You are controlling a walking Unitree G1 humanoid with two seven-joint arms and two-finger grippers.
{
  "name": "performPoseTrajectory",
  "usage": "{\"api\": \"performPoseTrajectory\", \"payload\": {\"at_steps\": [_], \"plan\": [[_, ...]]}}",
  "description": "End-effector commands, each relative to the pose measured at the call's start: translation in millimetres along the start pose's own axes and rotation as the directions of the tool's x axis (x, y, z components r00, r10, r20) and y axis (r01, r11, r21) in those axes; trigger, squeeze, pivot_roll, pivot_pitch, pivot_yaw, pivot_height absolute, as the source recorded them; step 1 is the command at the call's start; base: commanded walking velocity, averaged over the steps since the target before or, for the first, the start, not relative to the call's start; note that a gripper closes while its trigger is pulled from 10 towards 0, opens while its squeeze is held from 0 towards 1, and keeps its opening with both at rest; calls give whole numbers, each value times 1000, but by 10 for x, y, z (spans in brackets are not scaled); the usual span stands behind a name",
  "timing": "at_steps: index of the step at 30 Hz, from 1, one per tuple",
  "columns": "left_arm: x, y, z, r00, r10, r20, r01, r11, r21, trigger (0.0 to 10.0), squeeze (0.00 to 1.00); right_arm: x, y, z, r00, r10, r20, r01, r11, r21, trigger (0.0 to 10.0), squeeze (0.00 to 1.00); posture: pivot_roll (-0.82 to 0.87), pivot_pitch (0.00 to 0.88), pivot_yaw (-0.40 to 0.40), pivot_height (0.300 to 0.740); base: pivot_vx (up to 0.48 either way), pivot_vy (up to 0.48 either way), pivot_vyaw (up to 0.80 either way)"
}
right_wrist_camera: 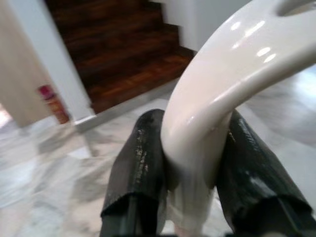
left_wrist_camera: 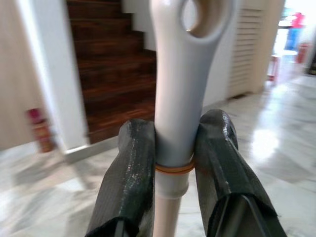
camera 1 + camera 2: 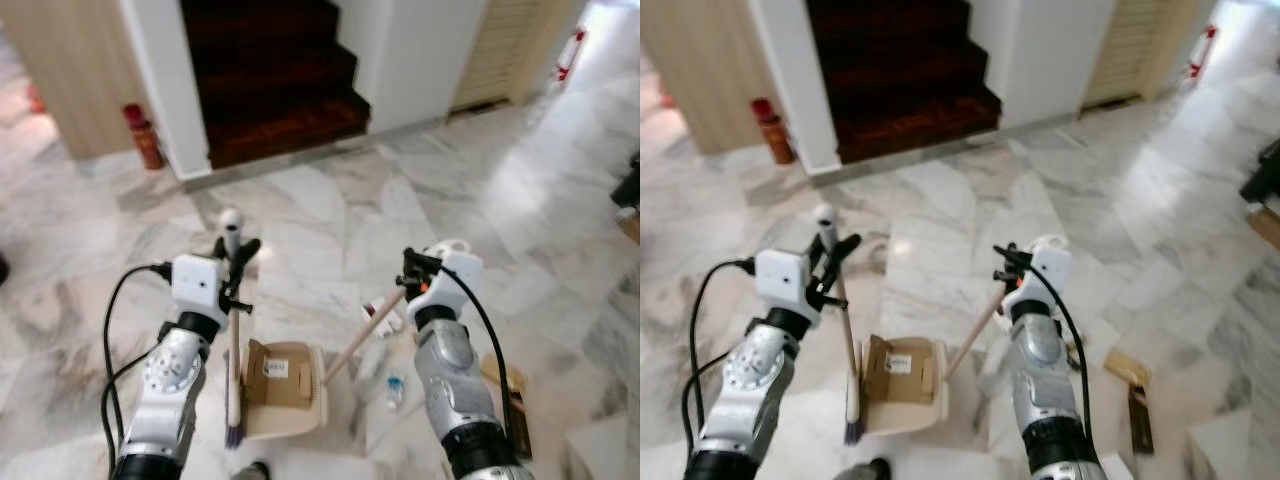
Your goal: Sweep floor
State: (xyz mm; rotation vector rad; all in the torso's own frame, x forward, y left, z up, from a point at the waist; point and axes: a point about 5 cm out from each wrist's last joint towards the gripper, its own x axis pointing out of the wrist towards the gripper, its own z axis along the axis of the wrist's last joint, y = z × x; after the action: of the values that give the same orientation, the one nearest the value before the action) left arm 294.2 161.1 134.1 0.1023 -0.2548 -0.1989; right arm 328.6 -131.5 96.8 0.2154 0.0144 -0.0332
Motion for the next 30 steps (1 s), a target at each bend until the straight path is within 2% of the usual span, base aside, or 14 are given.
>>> {"api": "performPoseTrajectory", "payload": {"at_steps": [1, 30], "plan": [[30, -16, 62, 1000, -3, 25, 3, 1000, 0, 10000, 0, 32, 35, 111, 999, 8, 46, -9, 1000, 29, 10000, 0, 104, 70, -97, 740, 0, 0, 0], [27, -7, 45, 1000, 7, 8, -7, 1000, -6, 10000, 0, 36, 20, 99, 999, 11, 31, -13, 999, 49, 10000, 0, 104, 78, -101, 740, 0, 0, 0]]}}
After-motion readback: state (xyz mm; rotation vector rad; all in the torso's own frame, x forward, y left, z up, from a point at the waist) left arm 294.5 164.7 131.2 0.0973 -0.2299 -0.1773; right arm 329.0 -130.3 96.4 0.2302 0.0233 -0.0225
